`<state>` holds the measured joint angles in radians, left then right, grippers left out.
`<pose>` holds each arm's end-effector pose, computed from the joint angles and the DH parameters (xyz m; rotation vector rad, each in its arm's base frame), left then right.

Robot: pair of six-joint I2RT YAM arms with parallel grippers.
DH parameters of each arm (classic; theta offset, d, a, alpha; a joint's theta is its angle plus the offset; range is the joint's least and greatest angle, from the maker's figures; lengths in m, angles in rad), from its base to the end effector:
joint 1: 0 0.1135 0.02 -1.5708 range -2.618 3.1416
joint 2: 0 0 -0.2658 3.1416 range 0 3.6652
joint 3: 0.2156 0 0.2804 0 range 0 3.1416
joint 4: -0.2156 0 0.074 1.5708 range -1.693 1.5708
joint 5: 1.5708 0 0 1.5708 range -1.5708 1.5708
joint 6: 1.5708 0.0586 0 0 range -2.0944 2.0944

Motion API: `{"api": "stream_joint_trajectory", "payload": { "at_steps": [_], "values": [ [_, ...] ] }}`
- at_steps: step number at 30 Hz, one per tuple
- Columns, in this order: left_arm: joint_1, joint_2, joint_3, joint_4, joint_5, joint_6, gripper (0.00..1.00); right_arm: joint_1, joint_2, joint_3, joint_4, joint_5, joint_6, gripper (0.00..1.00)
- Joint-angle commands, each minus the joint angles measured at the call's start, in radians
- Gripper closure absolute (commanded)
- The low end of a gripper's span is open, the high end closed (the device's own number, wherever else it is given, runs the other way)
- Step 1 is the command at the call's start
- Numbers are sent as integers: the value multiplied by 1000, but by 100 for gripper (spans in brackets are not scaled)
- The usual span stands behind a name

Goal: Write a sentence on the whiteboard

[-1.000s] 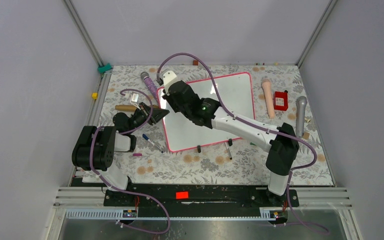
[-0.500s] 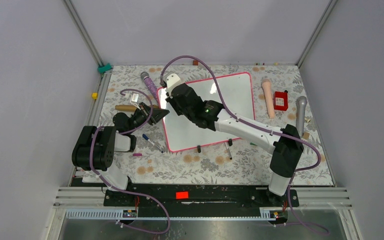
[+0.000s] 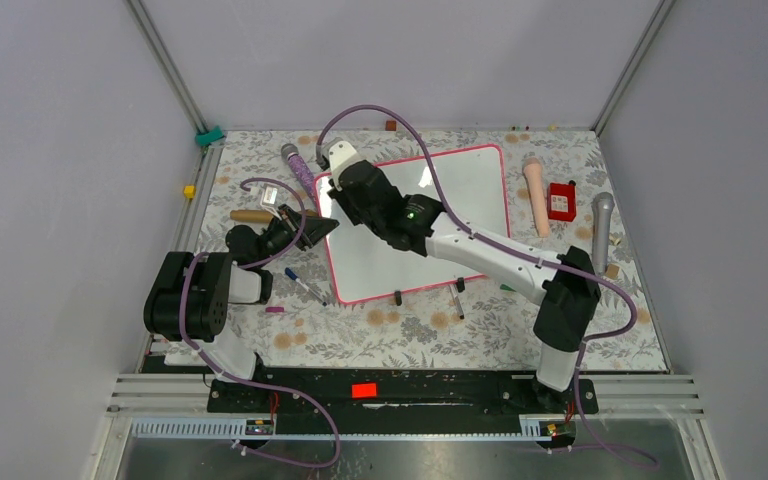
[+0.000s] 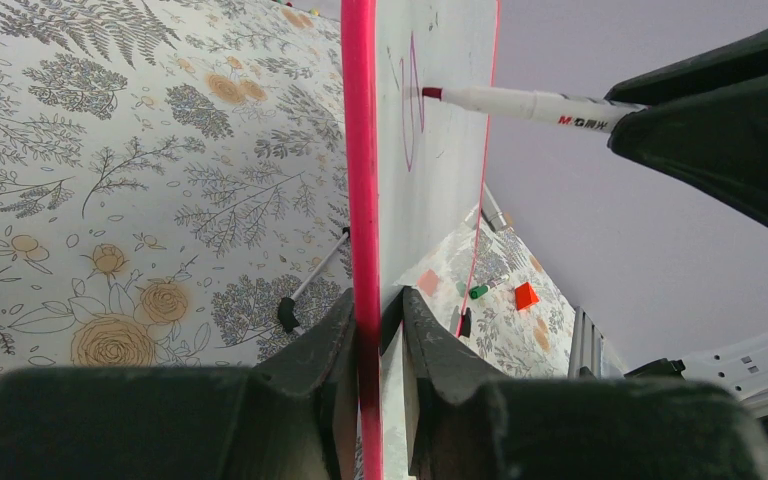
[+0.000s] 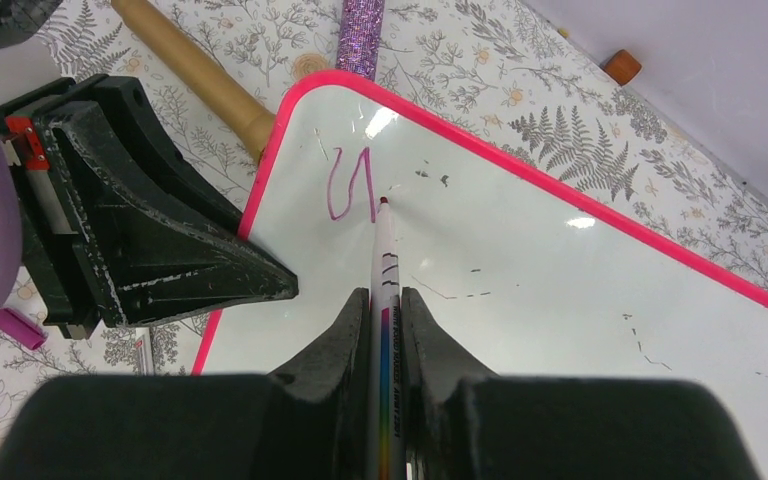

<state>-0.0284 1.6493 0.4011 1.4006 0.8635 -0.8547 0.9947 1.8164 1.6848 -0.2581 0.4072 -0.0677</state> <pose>0.2940 -0.0529 0.1547 0.1287 1.6137 -1.3044 0.2822 0.3918 0.3463 -0.7416 1.7855 0.2203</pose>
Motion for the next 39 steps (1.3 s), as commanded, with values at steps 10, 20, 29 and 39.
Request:
{"api": "stream_joint_trajectory", "payload": {
  "at_steps": [10,20,29,39],
  "values": [
    [-19,-6,1,52,25,71,100,-42,64,118,-13,41,-57,100],
    [-19,3,9,52,25,58,100,-43,-109,-39,107,-53,-57,100],
    [-19,0,6,51,25,60,100,-44,-197,-73,88,-78,-92,100],
    [-19,1,18,21,28,65,100,-72,-221,-68,23,-178,-87,100]
  ]
}}
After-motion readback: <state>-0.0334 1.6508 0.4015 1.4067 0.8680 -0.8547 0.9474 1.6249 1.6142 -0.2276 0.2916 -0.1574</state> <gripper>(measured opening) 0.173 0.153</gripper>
